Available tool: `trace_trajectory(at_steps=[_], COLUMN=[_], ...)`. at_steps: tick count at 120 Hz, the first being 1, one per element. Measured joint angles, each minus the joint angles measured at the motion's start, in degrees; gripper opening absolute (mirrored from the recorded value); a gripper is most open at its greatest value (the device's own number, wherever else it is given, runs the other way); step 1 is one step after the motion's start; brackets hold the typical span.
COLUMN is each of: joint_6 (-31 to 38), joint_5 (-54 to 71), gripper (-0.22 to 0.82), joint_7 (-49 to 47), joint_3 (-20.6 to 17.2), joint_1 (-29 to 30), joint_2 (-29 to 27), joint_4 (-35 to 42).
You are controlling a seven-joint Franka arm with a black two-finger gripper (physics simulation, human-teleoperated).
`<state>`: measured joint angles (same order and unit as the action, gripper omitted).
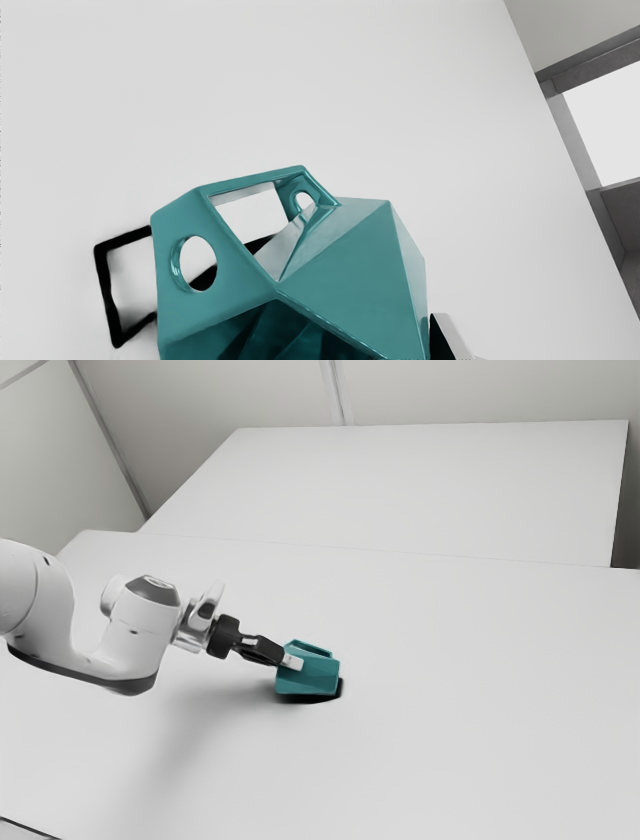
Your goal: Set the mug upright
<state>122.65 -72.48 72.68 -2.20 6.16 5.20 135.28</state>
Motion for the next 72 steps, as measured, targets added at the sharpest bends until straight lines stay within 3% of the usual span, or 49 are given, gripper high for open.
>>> trace_trajectory(at_steps=[40, 72], joint_6=[1.4, 0.1], joint_5=[5.2, 20.8], gripper=[-0.17, -0.18], joint_7=[-2.0, -8.9], joint_3=[-1.3, -1.3], joint_1=[0.2, -1.5], joint_2=[-2.6, -5.9], joint_4=[-1.9, -6.2])
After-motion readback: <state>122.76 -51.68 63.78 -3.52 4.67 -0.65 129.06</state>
